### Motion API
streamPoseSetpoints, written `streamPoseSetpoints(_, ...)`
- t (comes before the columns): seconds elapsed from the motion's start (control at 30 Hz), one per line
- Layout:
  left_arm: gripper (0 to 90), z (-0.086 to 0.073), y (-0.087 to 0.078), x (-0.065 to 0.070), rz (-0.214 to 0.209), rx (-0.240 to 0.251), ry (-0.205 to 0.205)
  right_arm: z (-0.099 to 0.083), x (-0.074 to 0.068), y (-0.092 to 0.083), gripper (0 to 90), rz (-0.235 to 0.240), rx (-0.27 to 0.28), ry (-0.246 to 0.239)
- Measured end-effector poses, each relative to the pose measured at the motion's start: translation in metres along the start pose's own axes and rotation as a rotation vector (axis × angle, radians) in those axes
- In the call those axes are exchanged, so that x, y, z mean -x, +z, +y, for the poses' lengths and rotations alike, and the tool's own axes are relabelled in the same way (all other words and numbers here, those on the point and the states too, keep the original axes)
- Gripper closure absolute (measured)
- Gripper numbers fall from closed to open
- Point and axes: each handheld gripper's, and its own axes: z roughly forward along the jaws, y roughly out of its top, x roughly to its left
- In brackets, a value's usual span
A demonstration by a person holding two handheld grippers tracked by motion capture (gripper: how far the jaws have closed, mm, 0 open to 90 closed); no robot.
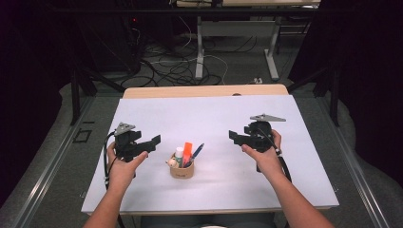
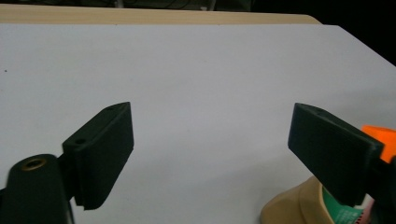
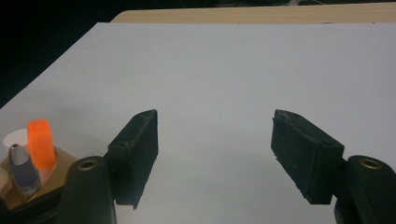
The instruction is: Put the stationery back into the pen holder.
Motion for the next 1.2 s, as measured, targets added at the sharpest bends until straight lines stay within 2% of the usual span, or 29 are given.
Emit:
streamPoseSetpoints(0.13,4.9,-0.002,0.002,-0.005,0.001,-0.004,0.0,-0.002,0.005,0.002,29.7,-0.021,-0.003,-0.004)
streamPoseSetpoints(0.3,1.1,-0.005,0.005,-0.011,0.006,-0.005,0.004,-0.005,0.013,0.006,26.3,-0.041,-0.008,-0.002)
streamPoseSetpoints(0.4,1.1,-0.007,0.006,-0.015,0.011,-0.019,-0.006,-0.006,0.017,0.008,25.5,-0.049,-0.019,-0.006)
streamPoseSetpoints(0.57,1.1,-0.01,0.008,-0.022,0.032,0.002,-0.036,-0.008,0.022,0.01,22.8,-0.061,-0.019,-0.006)
streamPoseSetpoints(0.63,0.8,-0.011,0.008,-0.024,0.037,-0.007,-0.042,-0.009,0.024,0.011,21.8,-0.067,-0.017,0.0)
streamPoseSetpoints(0.77,0.5,-0.013,0.009,-0.027,0.052,-0.016,-0.04,-0.01,0.029,0.012,19.5,-0.081,-0.019,-0.003)
streamPoseSetpoints(0.9,0.4,-0.016,0.01,-0.029,0.059,-0.027,-0.02,-0.011,0.032,0.013,17.9,-0.093,-0.024,0.0)
streamPoseSetpoints(1.07,0.4,-0.016,0.01,-0.031,0.085,-0.038,-0.035,-0.013,0.035,0.015,16.3,-0.108,-0.034,0.002)
streamPoseSetpoints(1.2,0.4,-0.017,0.012,-0.032,0.091,-0.042,-0.032,-0.014,0.036,0.016,15.4,-0.114,-0.038,0.004)
